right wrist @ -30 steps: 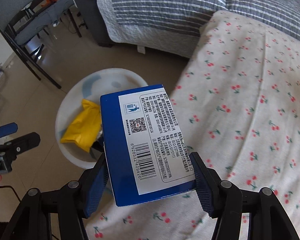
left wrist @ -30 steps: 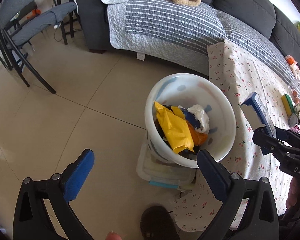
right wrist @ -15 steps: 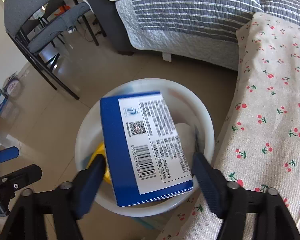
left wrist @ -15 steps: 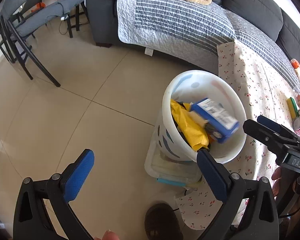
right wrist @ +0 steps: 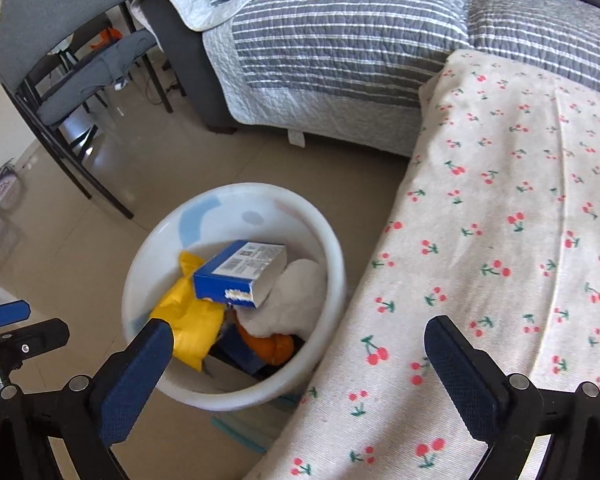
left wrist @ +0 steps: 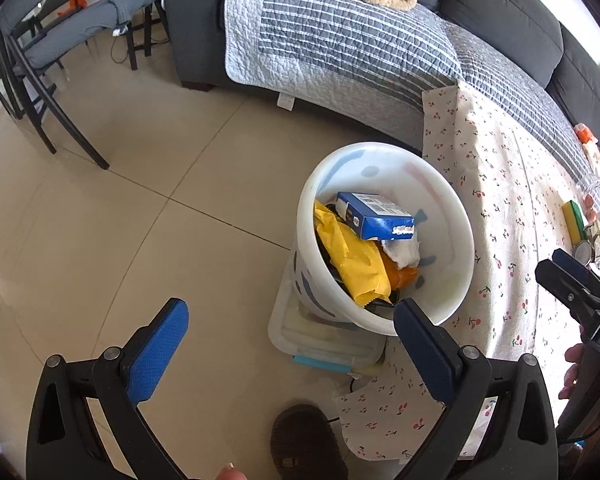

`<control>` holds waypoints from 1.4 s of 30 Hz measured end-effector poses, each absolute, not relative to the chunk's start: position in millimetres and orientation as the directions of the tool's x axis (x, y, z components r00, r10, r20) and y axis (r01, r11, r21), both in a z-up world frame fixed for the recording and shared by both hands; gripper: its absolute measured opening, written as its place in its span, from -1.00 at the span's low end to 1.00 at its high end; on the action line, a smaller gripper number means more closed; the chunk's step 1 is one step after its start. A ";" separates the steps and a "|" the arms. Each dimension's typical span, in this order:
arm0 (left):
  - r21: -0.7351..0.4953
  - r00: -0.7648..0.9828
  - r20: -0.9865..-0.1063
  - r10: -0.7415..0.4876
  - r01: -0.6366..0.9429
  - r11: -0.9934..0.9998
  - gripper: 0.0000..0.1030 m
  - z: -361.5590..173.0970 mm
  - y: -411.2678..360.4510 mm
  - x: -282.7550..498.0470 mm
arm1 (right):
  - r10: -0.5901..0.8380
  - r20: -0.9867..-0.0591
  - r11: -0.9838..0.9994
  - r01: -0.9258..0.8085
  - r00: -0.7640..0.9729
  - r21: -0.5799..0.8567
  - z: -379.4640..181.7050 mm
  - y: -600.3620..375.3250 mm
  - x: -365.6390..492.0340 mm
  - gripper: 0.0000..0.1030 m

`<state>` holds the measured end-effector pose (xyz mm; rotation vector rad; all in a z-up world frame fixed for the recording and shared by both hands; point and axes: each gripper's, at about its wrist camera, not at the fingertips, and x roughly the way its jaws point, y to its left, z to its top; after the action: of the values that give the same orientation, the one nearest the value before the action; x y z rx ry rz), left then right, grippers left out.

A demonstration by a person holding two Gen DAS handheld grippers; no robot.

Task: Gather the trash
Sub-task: 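Grasp the white snack wrapper with the right tool while the left tool approaches the red can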

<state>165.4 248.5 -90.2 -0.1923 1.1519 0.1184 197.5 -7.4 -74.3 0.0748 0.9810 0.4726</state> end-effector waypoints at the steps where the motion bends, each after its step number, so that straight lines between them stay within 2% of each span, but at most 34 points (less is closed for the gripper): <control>1: -0.091 0.402 -0.916 -0.008 -0.186 0.978 1.00 -89.7 244.6 166.9 | 0.408 -0.785 0.901 -0.342 0.466 0.266 -72.8 -14.2 196.2 1.00; 8: -0.104 0.411 -0.911 -0.042 -0.130 0.986 1.00 -79.8 201.0 175.5 | 0.307 -0.809 0.945 -0.258 0.501 0.199 -56.4 -69.2 189.7 1.00; 14: -0.125 0.414 -0.906 -0.084 -0.072 0.990 1.00 -71.2 152.5 186.2 | 0.171 -0.837 0.976 -0.205 0.520 0.072 -47.2 -112.0 182.7 1.00; 23: -0.150 0.411 -0.900 -0.146 0.023 0.988 1.00 -61.2 71.1 206.4 | 0.067 -0.841 0.997 -0.067 0.537 0.037 -33.1 -184.3 180.5 1.00; 31: -0.146 0.410 -0.897 -0.162 0.070 0.987 1.00 -62.1 4.8 234.6 | 0.042 -0.836 0.993 0.067 0.548 0.094 -24.7 -248.2 183.5 1.00; 42: -0.167 0.443 -0.879 -0.176 0.059 0.984 1.00 -73.6 -46.7 279.8 | 0.104 -0.834 0.934 0.235 0.542 0.269 -35.0 -333.4 211.7 1.00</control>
<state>279.8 -46.7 -73.6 -0.1180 1.1028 -0.1463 211.7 -333.4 -35.0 0.3730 1.0017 -0.0798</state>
